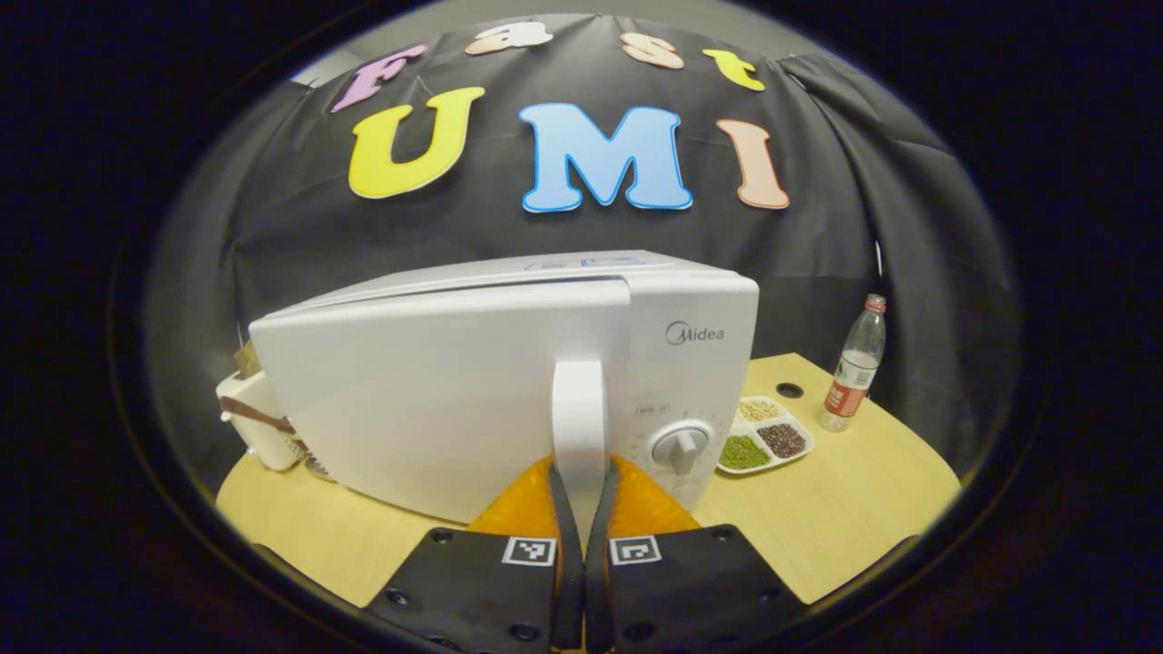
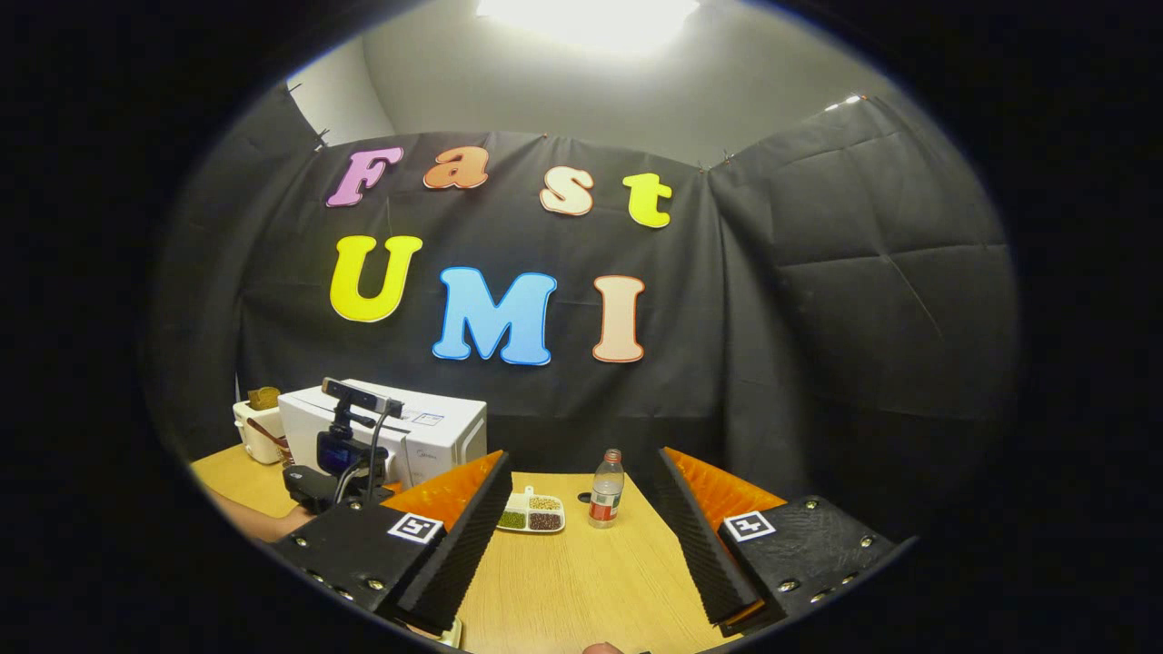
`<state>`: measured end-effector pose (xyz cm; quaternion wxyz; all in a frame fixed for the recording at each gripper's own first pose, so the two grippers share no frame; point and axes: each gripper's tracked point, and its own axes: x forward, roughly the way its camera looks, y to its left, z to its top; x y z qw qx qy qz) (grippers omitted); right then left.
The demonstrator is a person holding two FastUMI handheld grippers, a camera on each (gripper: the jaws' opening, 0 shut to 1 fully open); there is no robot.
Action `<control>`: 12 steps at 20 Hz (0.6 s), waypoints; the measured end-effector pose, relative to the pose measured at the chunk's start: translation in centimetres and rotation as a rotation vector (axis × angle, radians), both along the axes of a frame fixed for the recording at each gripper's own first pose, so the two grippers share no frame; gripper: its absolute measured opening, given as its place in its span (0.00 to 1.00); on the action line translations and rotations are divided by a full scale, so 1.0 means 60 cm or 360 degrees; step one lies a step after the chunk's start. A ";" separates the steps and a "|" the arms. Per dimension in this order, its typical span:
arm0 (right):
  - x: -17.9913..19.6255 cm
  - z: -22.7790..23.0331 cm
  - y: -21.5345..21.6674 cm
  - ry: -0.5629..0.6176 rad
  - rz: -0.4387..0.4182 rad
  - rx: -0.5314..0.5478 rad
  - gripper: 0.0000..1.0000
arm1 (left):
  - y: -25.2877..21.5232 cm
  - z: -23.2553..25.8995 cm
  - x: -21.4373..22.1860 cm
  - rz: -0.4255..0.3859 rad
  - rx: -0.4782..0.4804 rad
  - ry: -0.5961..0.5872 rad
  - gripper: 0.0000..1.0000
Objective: Open the microwave oven with the left hand, put the food in, and close the microwave oven.
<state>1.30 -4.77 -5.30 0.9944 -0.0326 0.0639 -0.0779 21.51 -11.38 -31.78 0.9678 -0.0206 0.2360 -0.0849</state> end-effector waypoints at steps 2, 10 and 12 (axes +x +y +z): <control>0.004 -0.005 0.009 0.0000 0.0069 0.0047 0.97 | 0.012 0.004 -0.033 -0.0038 -0.0006 0.0013 0.07; -0.002 -0.008 0.030 -0.0044 0.0365 0.0128 0.96 | 0.076 0.016 -0.124 0.0123 0.0053 0.0063 0.12; -0.011 -0.003 0.034 -0.0063 0.0444 0.0145 0.96 | 0.096 0.015 -0.148 0.0187 0.0070 0.0090 0.13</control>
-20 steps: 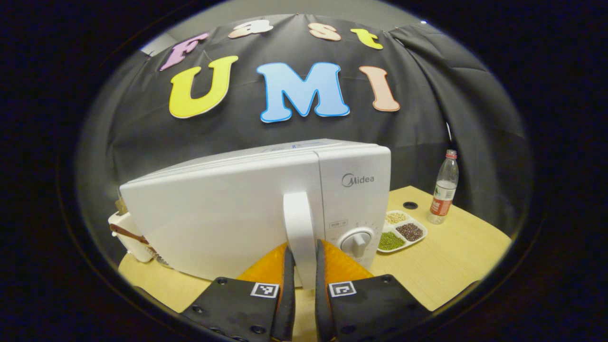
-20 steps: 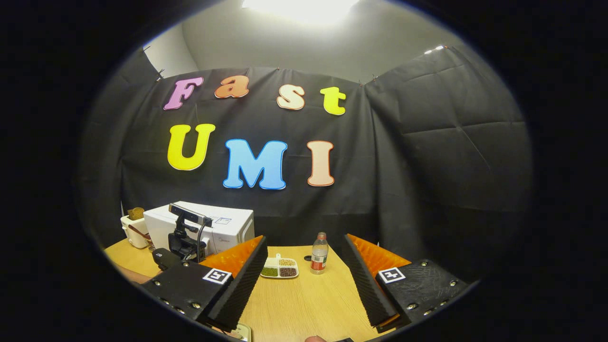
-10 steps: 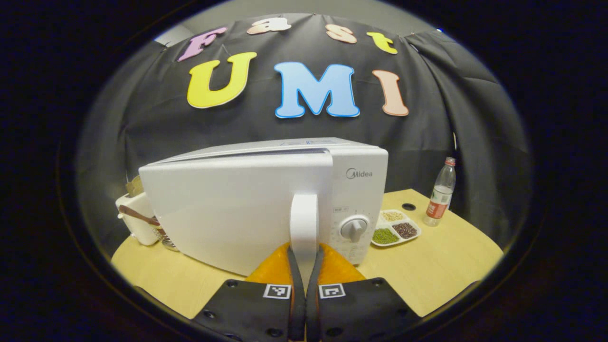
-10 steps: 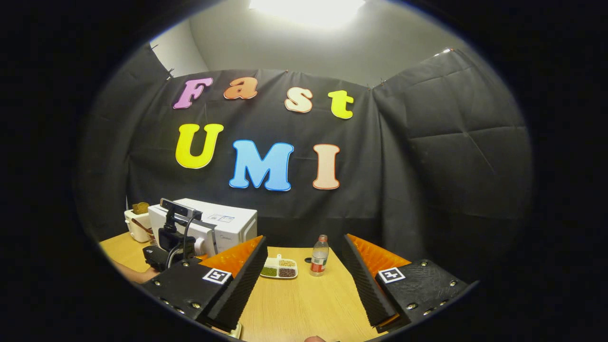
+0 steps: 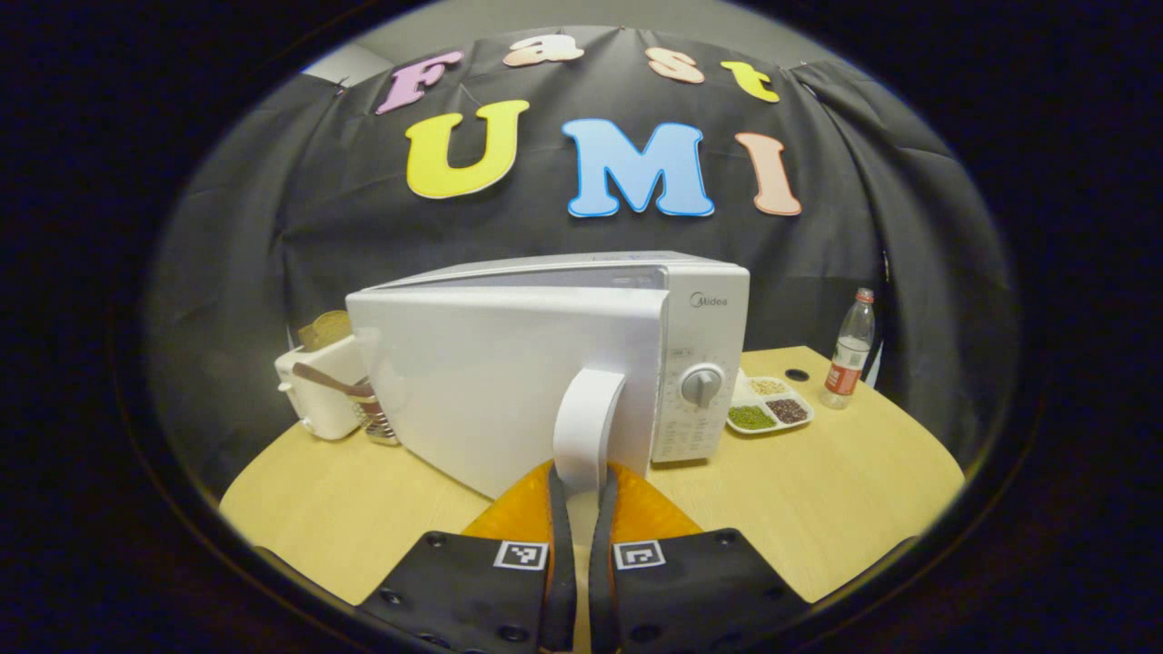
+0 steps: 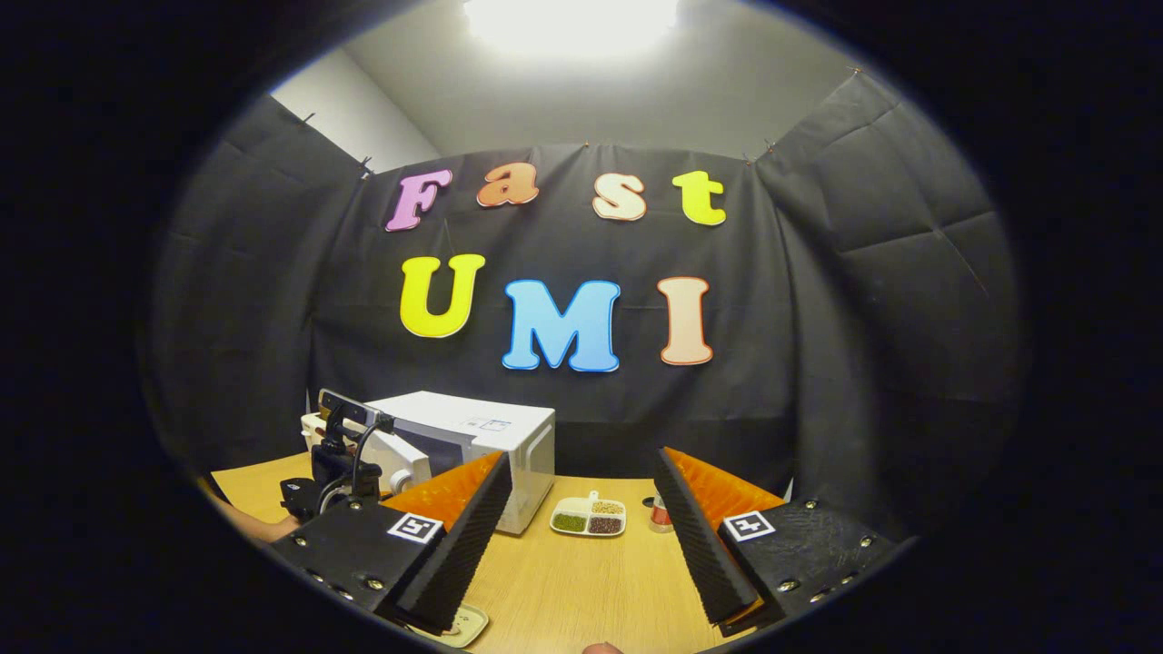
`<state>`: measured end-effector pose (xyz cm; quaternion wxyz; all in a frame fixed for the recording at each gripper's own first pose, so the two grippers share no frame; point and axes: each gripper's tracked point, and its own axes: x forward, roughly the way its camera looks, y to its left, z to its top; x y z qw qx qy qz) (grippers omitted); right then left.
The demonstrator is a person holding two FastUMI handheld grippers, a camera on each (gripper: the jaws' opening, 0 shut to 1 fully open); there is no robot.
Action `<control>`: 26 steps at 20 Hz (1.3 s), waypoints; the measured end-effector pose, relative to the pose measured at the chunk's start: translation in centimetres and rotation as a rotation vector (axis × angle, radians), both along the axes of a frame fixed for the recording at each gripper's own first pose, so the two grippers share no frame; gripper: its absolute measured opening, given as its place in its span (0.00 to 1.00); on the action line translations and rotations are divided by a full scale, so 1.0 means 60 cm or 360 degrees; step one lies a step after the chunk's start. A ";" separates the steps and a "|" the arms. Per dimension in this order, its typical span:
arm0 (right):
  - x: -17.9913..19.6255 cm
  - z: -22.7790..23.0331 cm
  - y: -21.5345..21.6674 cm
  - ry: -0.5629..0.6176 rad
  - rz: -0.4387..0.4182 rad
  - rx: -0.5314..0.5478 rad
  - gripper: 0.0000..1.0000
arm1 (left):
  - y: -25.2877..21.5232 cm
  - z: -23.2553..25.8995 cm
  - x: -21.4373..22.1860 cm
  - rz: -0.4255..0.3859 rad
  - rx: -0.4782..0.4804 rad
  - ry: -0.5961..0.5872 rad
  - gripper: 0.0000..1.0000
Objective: Open the microwave oven with the left hand, put the food in, and close the microwave oven.
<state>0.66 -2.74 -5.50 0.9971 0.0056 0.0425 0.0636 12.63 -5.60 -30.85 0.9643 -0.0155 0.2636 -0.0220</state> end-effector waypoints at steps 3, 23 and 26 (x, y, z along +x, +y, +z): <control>-0.006 -0.004 0.006 -0.0001 0.0075 0.0032 0.96 | 0.035 0.005 -0.036 0.0066 0.0026 0.0029 0.13; -0.010 0.039 0.296 -0.0064 0.0217 0.0047 0.96 | 0.290 0.005 -0.189 -0.0012 -0.0023 0.0020 0.14; -0.007 0.042 0.345 -0.0067 0.0226 0.0035 0.96 | 0.344 0.002 -0.201 -0.0001 -0.0040 0.0015 0.14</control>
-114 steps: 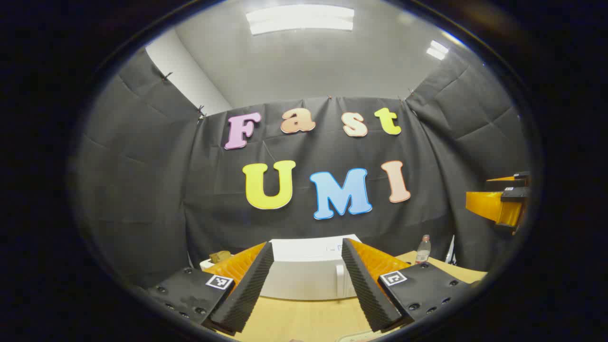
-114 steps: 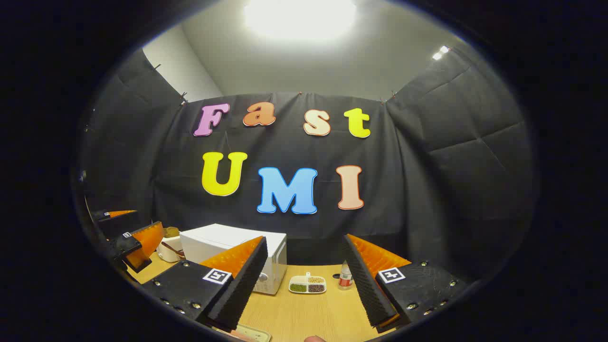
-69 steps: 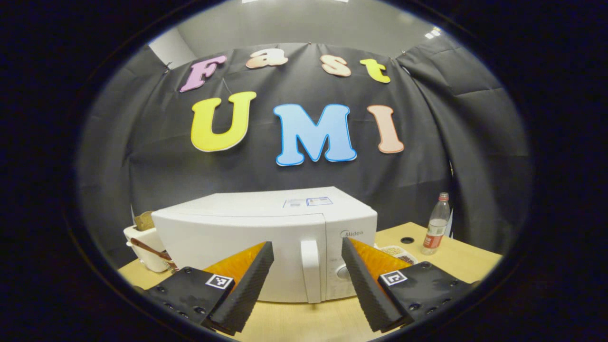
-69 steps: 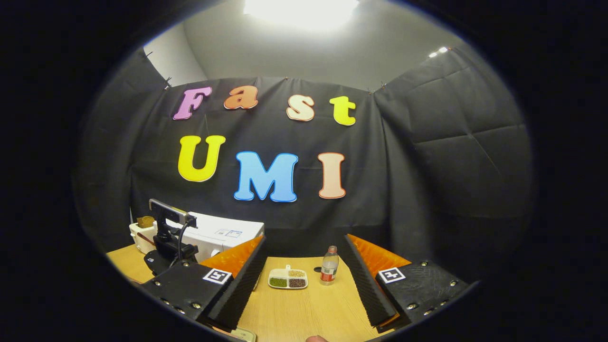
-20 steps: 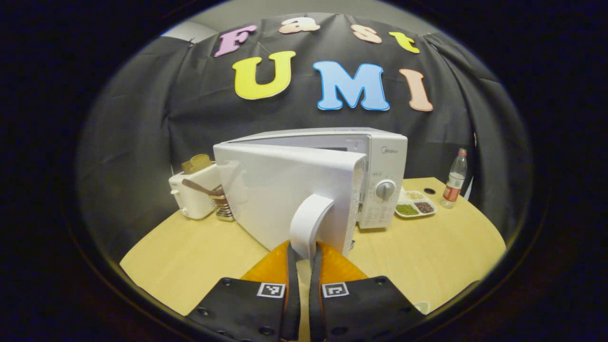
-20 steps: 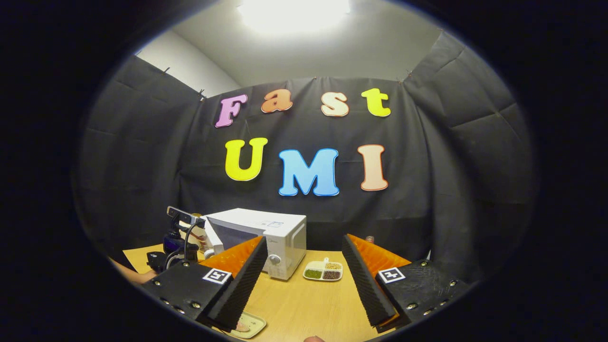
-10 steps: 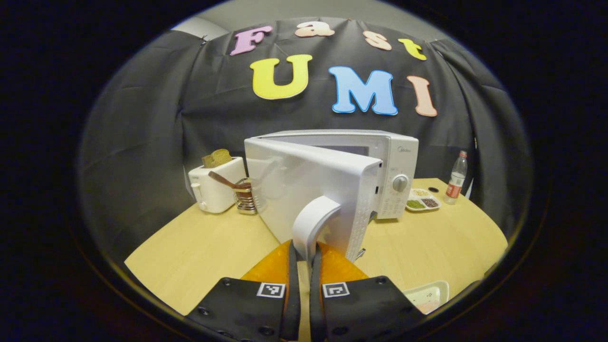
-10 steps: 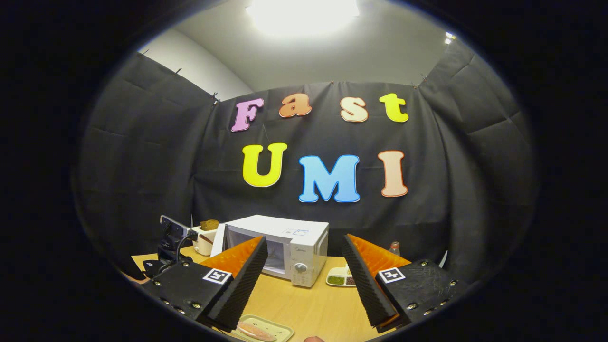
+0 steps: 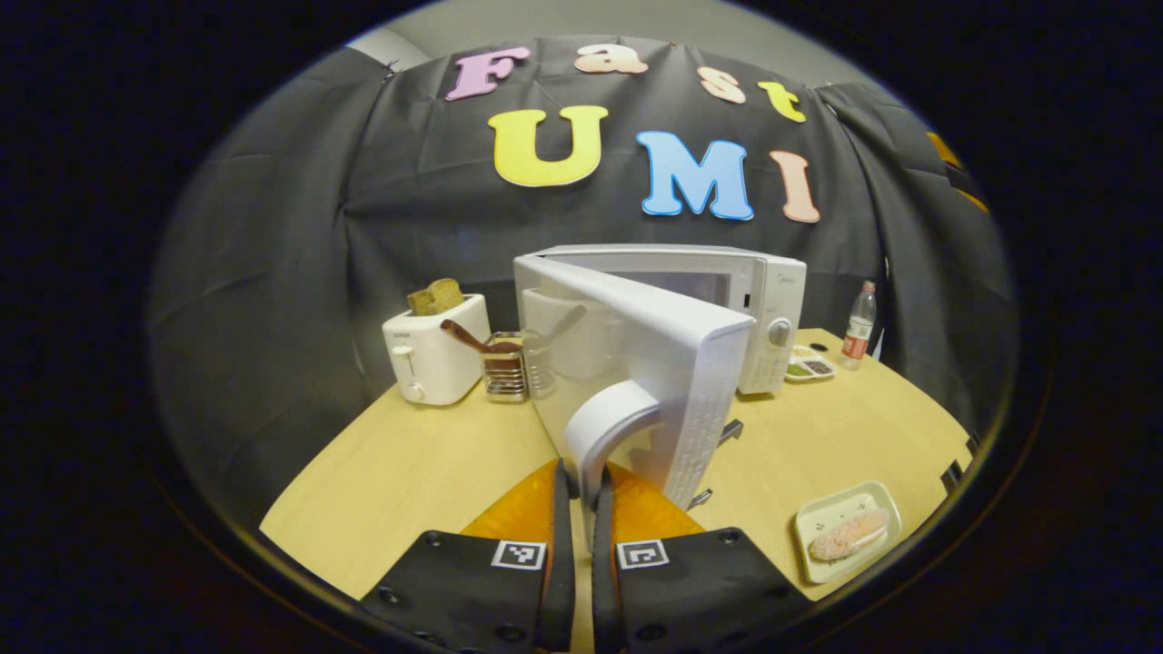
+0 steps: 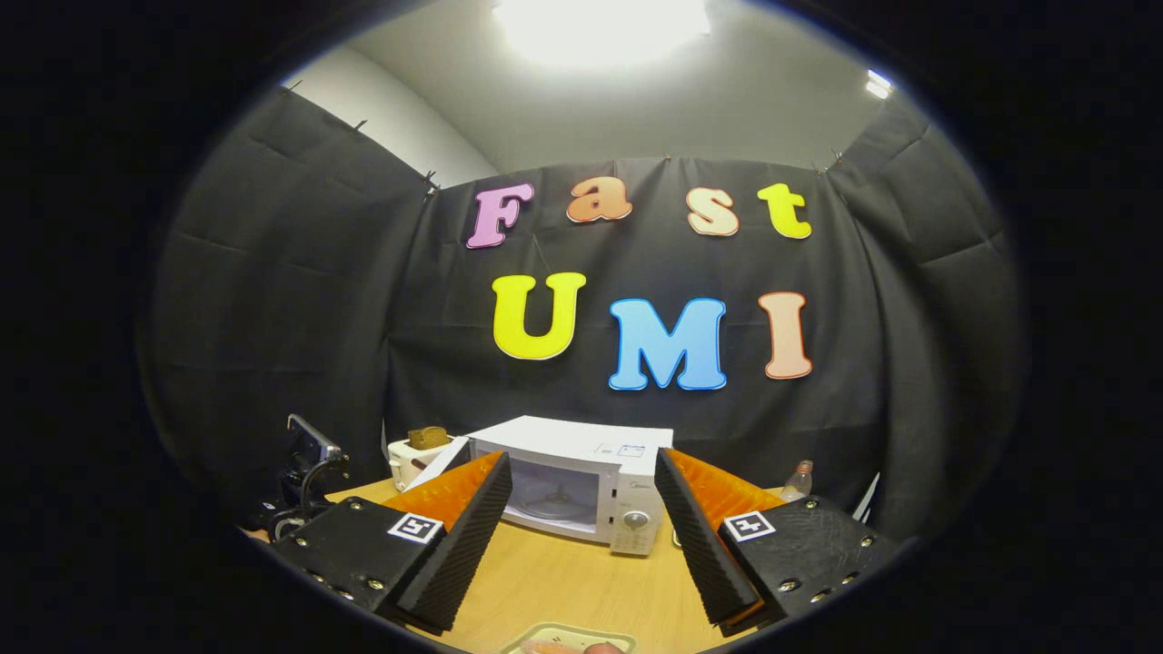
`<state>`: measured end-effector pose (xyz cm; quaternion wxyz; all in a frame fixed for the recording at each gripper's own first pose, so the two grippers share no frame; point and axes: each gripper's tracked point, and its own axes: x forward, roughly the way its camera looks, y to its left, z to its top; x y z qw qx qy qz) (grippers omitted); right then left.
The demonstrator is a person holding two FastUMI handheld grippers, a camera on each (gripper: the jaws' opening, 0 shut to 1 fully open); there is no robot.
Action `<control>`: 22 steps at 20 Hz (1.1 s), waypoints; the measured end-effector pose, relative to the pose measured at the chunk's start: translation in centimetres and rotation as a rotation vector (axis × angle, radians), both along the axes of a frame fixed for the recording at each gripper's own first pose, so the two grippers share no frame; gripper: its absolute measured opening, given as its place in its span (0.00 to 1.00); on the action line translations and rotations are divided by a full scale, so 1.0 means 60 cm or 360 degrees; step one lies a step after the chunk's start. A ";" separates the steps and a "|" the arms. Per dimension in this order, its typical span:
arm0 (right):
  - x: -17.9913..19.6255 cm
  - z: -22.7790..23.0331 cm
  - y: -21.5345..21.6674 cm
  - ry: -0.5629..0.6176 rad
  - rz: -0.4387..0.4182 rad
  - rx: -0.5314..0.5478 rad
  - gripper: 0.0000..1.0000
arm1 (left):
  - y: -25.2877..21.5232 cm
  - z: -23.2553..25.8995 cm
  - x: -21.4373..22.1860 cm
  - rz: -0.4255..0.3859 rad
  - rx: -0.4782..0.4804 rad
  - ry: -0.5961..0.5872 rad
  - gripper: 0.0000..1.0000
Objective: Open the microwave oven with the left hand, put the food in, and close the microwave oven.
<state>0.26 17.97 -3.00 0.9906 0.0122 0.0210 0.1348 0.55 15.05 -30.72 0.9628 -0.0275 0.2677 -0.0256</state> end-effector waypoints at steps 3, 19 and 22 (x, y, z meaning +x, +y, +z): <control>0.003 0.003 0.047 -0.0009 0.0005 0.0017 0.97 | 0.047 -0.004 -0.007 0.0005 -0.0016 -0.0010 0.14; 0.010 -0.021 0.094 0.0062 0.0150 -0.0042 0.97 | 0.161 0.018 -0.078 0.0184 0.0111 -0.0053 0.33; 0.019 -0.045 0.076 0.0114 0.0276 -0.0068 0.96 | 0.179 0.060 -0.109 0.0378 0.0124 -0.0071 0.40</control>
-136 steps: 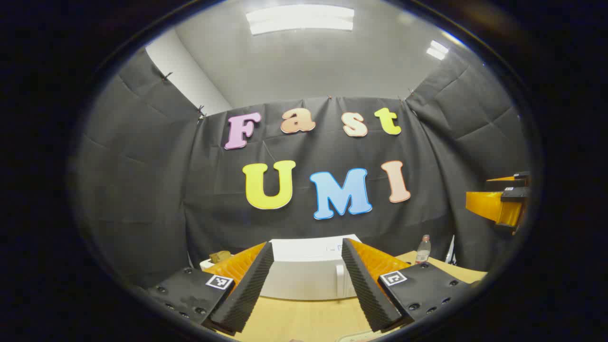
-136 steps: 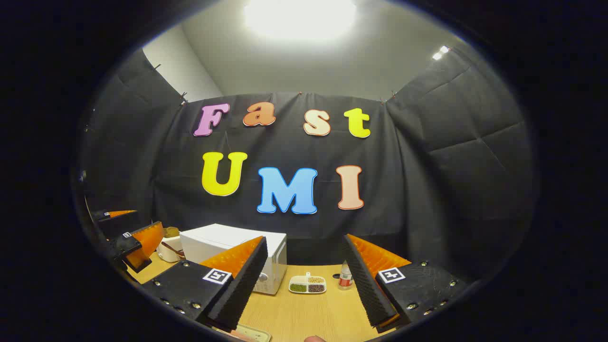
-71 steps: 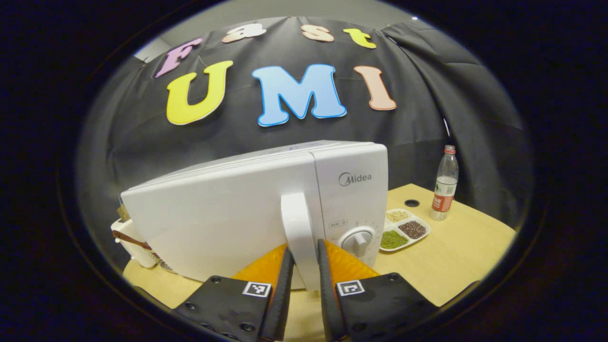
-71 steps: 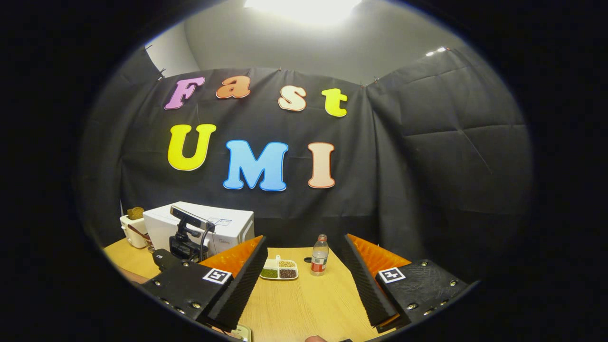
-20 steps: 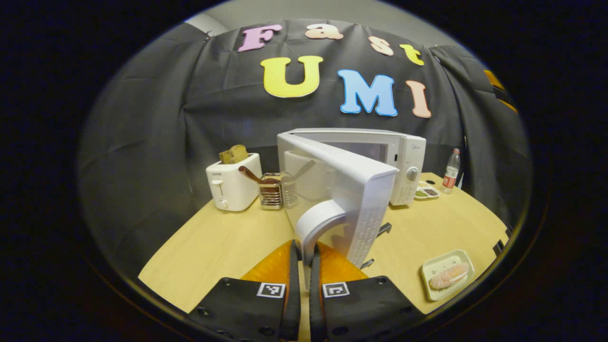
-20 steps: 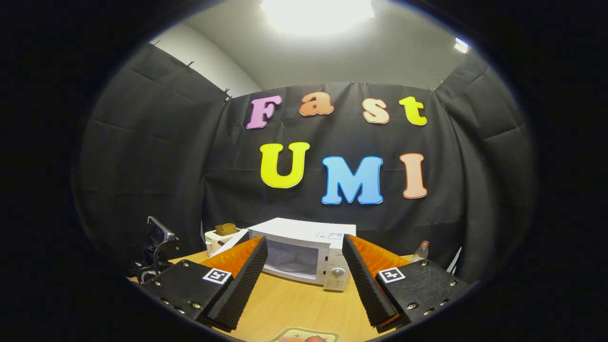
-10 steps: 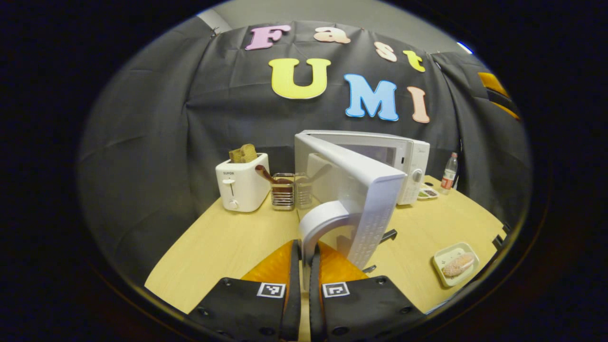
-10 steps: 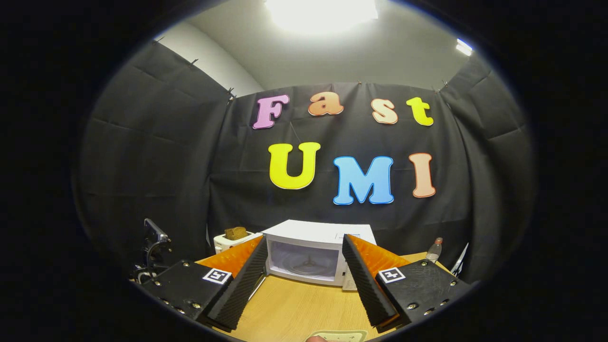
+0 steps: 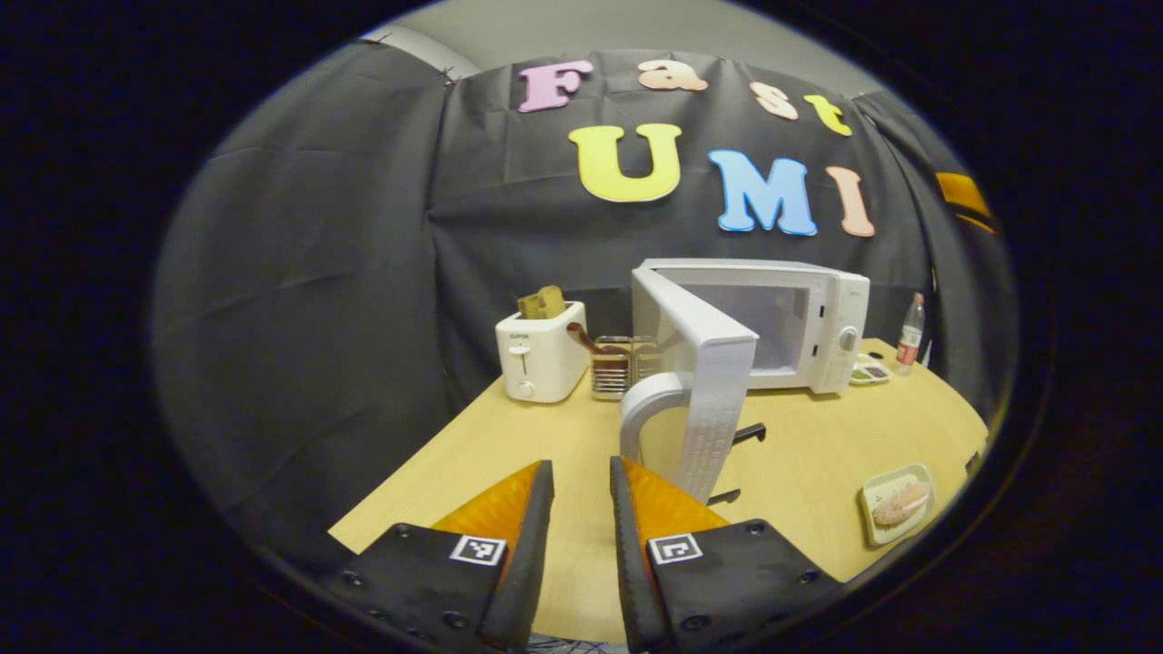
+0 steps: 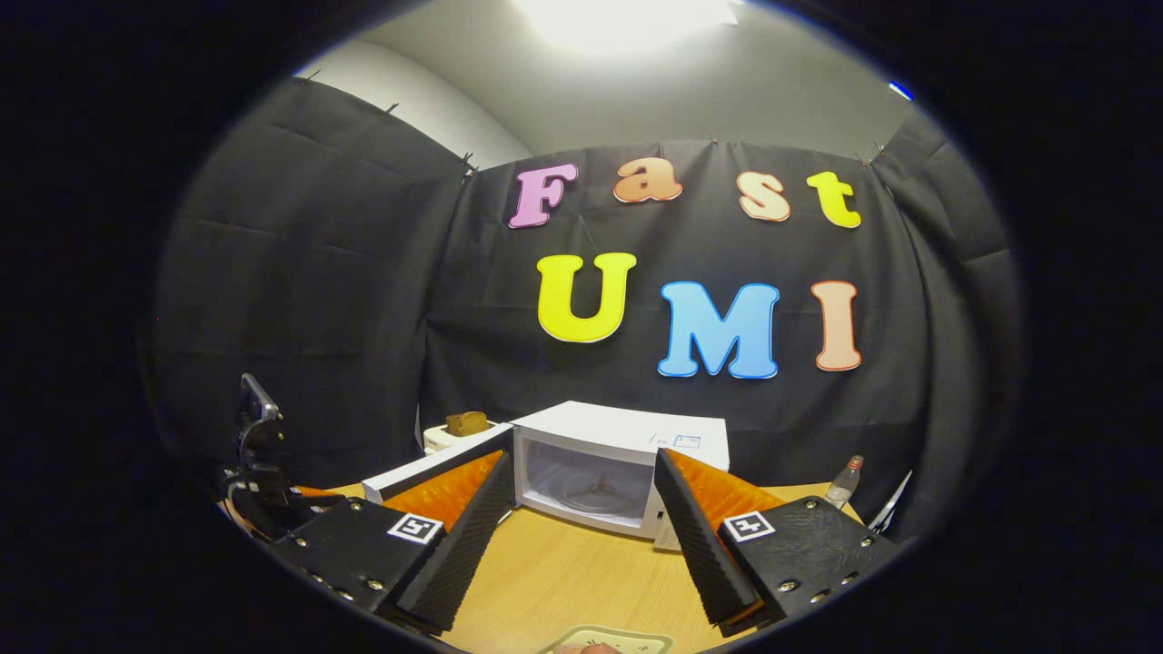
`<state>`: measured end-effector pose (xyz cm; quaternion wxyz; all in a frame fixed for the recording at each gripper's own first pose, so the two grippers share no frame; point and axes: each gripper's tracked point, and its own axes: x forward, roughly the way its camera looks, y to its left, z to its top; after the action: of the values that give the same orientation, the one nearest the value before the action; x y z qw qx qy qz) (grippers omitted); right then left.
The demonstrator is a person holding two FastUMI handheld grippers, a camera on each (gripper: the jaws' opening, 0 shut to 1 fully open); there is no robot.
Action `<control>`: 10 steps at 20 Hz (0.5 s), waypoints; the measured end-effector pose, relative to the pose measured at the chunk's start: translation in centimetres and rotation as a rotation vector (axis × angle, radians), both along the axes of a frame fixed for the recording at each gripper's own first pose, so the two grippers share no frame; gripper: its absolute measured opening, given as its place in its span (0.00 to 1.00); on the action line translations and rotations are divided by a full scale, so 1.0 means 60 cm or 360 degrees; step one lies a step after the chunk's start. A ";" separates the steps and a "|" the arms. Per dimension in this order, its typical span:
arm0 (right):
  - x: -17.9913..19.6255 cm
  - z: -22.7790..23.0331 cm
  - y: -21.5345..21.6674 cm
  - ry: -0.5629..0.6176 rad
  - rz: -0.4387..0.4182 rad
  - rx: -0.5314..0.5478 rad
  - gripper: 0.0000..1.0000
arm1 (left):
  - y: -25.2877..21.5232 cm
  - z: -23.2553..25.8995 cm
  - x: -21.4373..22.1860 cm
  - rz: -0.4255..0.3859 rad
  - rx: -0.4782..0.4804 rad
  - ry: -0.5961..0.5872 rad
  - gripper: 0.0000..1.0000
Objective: Open the microwave oven with the left hand, put the food in, and close the microwave oven.
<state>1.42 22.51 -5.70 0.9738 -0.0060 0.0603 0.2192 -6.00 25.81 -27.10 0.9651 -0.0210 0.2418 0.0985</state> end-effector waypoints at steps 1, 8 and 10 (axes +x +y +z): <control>0.002 -0.015 -0.005 0.0033 0.0055 -0.0034 0.96 | -0.004 0.019 -0.008 0.0048 -0.0008 -0.0032 0.49; -0.020 -0.152 -0.032 0.0264 0.0479 -0.0315 0.97 | -0.047 0.188 -0.073 0.0331 0.0181 -0.0288 0.96; -0.039 -0.192 -0.037 0.0267 0.0583 -0.0430 0.97 | -0.061 0.217 -0.085 0.0393 0.0200 -0.0335 0.94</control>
<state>-0.95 20.30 -17.20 0.8998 -0.1287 0.1676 0.3818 -11.10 22.17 -14.06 0.9651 -0.0004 0.1285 0.2283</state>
